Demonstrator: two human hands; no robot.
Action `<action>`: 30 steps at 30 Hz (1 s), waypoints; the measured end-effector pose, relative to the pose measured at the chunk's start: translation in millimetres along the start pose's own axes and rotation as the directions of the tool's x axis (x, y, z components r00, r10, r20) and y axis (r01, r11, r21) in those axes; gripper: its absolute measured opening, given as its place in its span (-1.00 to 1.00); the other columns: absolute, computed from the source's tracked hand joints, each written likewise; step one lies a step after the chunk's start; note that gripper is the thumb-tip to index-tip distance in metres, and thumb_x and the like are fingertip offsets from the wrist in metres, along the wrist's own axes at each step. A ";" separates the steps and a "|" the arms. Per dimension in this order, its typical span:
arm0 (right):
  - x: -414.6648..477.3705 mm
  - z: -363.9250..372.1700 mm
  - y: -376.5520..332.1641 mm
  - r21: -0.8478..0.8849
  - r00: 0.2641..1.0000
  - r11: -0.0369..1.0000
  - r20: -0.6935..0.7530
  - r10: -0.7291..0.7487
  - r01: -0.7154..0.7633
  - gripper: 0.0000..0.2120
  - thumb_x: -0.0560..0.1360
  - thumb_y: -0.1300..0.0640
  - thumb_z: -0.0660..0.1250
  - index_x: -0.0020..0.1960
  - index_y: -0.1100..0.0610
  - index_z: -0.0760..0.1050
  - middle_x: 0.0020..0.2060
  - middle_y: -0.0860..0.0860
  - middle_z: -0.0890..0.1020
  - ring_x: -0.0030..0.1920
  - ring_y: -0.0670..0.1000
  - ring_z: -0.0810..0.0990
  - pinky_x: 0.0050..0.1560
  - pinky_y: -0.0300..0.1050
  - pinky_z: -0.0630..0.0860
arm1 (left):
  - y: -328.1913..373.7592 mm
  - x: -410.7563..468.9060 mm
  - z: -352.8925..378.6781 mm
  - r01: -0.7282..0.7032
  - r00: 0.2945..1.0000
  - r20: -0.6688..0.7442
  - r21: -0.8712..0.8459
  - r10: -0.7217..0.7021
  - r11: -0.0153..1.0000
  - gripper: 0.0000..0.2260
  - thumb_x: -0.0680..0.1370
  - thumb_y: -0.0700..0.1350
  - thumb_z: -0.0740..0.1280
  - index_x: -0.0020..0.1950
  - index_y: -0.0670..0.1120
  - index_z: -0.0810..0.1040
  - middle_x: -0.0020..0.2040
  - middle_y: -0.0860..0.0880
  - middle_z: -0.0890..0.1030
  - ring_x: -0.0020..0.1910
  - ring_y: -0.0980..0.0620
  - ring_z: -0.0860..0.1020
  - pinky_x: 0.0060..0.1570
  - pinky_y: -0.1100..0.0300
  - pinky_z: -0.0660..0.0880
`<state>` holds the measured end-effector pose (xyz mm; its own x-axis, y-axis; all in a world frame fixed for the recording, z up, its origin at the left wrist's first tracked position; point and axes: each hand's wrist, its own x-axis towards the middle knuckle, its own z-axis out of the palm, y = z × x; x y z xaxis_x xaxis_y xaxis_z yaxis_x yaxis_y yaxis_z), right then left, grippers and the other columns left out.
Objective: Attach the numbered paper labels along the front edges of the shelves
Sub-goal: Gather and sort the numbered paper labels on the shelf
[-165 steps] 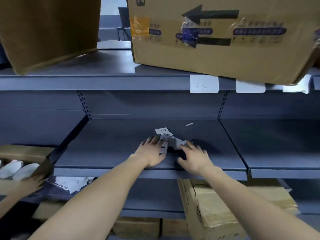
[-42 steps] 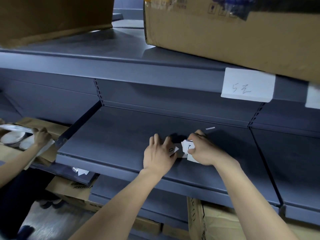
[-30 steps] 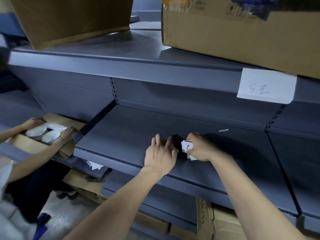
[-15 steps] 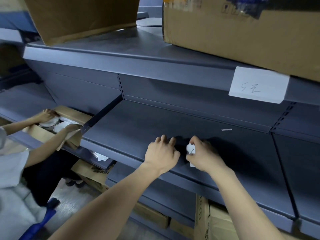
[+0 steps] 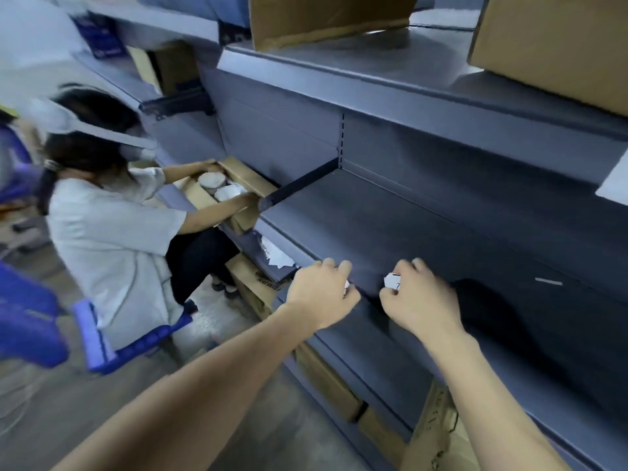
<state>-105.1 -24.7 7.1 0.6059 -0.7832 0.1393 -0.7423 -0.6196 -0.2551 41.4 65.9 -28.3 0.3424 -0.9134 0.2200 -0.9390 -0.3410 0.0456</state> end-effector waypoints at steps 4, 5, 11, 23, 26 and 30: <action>-3.3 16.8 -72.9 0.011 0.977 0.978 0.028 -0.211 0.210 -0.75 0.46 0.00 0.21 0.08 0.09 0.42 0.01 0.01 0.48 0.02 0.10 0.51 -0.19 -0.09 0.37 | -61.4 -51.1 -23.1 0.150 0.988 -0.024 0.038 -0.150 0.988 -0.74 0.55 0.09 0.11 0.04 -0.07 0.41 -0.12 -0.06 0.52 -0.11 -0.11 0.53 -0.34 0.11 0.31; -6.2 21.4 -95.0 0.018 0.963 0.964 0.040 -0.266 0.266 -0.74 0.46 0.00 0.20 0.10 0.09 0.42 0.02 0.02 0.48 0.03 0.10 0.51 -0.19 -0.09 0.37 | -78.6 -66.7 -30.8 0.196 0.980 -0.034 0.044 -0.194 0.980 -0.74 0.55 0.09 0.11 0.03 -0.06 0.41 -0.12 -0.06 0.52 -0.12 -0.11 0.53 -0.35 0.12 0.30; -44.7 43.8 -251.8 0.101 0.834 0.837 0.086 -0.546 0.538 -0.75 0.48 -0.01 0.18 0.09 0.10 0.41 0.03 0.04 0.50 0.01 0.11 0.52 -0.16 -0.06 0.40 | -184.9 -192.7 -91.2 0.520 0.852 -0.121 0.087 -0.509 0.850 -0.77 0.56 0.07 0.12 -0.02 -0.08 0.39 -0.12 -0.08 0.53 -0.12 -0.15 0.53 -0.31 0.09 0.24; -303.3 93.7 -576.1 0.358 0.337 0.363 0.135 -0.932 0.860 -0.76 0.50 -0.01 0.16 0.04 0.14 0.42 0.07 0.09 0.50 0.12 0.15 0.52 -0.02 -0.01 0.44 | -298.3 -572.6 -189.5 0.940 0.334 -0.303 0.174 -0.893 0.292 -0.73 0.53 0.04 0.05 0.02 -0.09 0.42 -0.03 -0.14 0.55 -0.01 -0.19 0.55 -0.22 0.07 0.35; -382.6 94.3 -628.5 0.423 0.115 0.158 0.127 -0.985 0.892 -0.81 0.49 -0.02 0.18 -0.04 0.11 0.36 0.01 0.06 0.48 0.08 0.14 0.52 -0.08 -0.02 0.42 | -285.3 -665.0 -206.6 0.982 0.151 -0.354 0.157 -0.923 0.101 -0.65 0.49 0.08 -0.07 -0.01 -0.07 0.42 -0.04 -0.11 0.56 -0.02 -0.17 0.56 -0.19 0.05 0.40; -484.0 93.4 -677.6 0.524 -0.142 -0.084 0.071 -0.987 0.847 -0.81 0.48 0.01 0.19 0.00 0.10 0.41 0.00 0.04 0.50 0.08 0.14 0.53 -0.07 -0.03 0.41 | -253.2 -764.6 -215.9 0.972 -0.089 -0.380 0.169 -0.921 -0.163 -0.75 0.57 0.06 0.07 0.02 -0.06 0.43 -0.03 -0.11 0.57 -0.04 -0.16 0.56 -0.23 0.06 0.38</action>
<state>131.4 779.1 23.2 0.6671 0.7266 0.1644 0.7260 -0.5845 -0.3623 10.2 898.6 2.3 0.8215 0.4794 0.3088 0.4919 -0.8697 0.0416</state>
